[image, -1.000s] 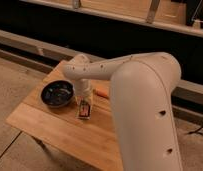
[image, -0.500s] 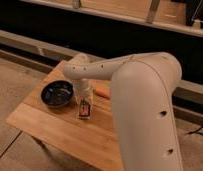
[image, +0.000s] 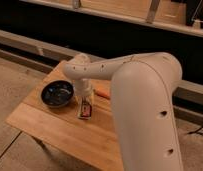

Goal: Place the eraser on the white sponge

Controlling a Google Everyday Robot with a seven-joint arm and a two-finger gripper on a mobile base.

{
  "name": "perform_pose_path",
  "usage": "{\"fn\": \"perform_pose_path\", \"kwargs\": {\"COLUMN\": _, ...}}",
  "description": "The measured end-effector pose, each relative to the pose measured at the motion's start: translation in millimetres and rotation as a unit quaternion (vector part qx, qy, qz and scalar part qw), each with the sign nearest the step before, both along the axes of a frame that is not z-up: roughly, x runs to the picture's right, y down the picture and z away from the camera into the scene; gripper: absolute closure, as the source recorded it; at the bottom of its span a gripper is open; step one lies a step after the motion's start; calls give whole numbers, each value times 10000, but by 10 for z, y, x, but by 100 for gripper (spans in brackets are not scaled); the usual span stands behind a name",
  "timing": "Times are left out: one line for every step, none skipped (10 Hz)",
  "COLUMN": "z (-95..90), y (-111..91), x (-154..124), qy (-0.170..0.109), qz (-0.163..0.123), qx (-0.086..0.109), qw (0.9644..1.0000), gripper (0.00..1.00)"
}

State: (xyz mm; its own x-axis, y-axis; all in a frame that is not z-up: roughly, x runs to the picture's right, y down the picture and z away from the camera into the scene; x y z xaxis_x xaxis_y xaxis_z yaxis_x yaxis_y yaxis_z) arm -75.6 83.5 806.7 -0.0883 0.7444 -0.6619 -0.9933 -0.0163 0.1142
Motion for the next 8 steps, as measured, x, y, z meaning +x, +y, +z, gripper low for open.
{"fn": "perform_pose_path", "kwargs": {"z": 0, "y": -2, "x": -2, "qy": -5, "qz": -3, "qx": 0, "qw": 10000, "gripper": 21}}
{"fn": "perform_pose_path", "kwargs": {"z": 0, "y": -4, "x": -6, "qy": -10, "qz": -6, "qx": 2, "qw": 10000, "gripper": 21}}
{"fn": "perform_pose_path", "kwargs": {"z": 0, "y": -7, "x": -10, "qy": -16, "qz": -10, "qx": 4, "qw": 10000, "gripper": 21}}
{"fn": "perform_pose_path", "kwargs": {"z": -2, "y": -13, "x": -15, "qy": -23, "qz": -12, "qx": 10, "qw": 10000, "gripper": 21}}
{"fn": "perform_pose_path", "kwargs": {"z": -9, "y": -24, "x": -18, "qy": -26, "qz": -9, "qx": 23, "qw": 10000, "gripper": 21}}
{"fn": "perform_pose_path", "kwargs": {"z": -13, "y": -31, "x": -19, "qy": -27, "qz": -5, "qx": 30, "qw": 10000, "gripper": 21}}
{"fn": "perform_pose_path", "kwargs": {"z": -11, "y": -31, "x": -18, "qy": -25, "qz": -7, "qx": 32, "qw": 10000, "gripper": 21}}
{"fn": "perform_pose_path", "kwargs": {"z": -11, "y": -30, "x": -19, "qy": -26, "qz": -7, "qx": 32, "qw": 10000, "gripper": 21}}
